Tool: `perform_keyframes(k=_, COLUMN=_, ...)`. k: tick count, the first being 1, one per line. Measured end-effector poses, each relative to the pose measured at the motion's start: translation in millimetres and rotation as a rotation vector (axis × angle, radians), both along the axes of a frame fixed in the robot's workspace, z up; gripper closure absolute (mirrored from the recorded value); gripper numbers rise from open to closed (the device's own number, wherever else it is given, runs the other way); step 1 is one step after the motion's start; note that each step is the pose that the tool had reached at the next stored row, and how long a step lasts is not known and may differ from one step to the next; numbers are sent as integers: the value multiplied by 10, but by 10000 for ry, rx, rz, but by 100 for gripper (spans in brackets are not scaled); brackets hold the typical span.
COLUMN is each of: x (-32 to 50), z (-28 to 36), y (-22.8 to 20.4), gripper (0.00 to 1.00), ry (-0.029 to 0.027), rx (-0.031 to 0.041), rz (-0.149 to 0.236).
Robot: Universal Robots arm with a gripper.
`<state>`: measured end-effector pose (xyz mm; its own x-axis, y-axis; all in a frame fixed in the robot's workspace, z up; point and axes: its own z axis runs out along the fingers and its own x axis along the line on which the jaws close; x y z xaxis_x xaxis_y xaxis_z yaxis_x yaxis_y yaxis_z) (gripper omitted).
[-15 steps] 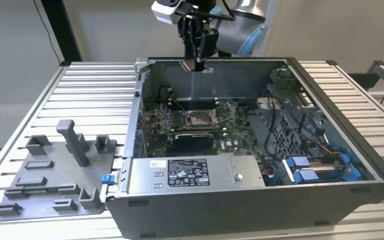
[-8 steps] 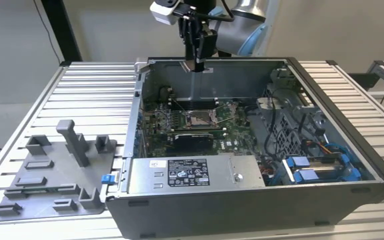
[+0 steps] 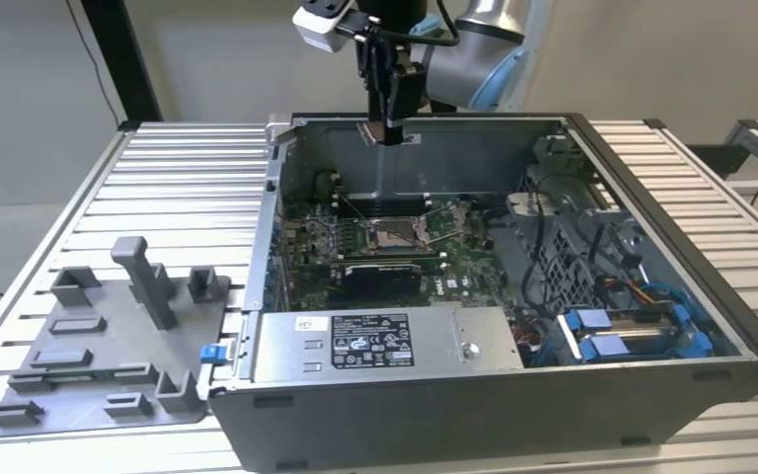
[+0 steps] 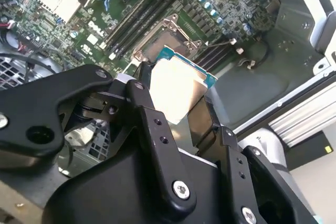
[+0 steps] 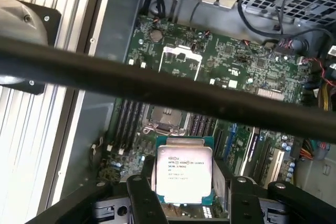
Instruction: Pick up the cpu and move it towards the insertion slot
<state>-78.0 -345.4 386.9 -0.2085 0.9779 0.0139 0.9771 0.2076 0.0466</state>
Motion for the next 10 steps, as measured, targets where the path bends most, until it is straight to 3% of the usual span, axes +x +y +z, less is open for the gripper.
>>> perform_keyframes(k=10, x=-1, z=-19, y=1, gripper=100, ry=2, rx=9, rz=-1407)
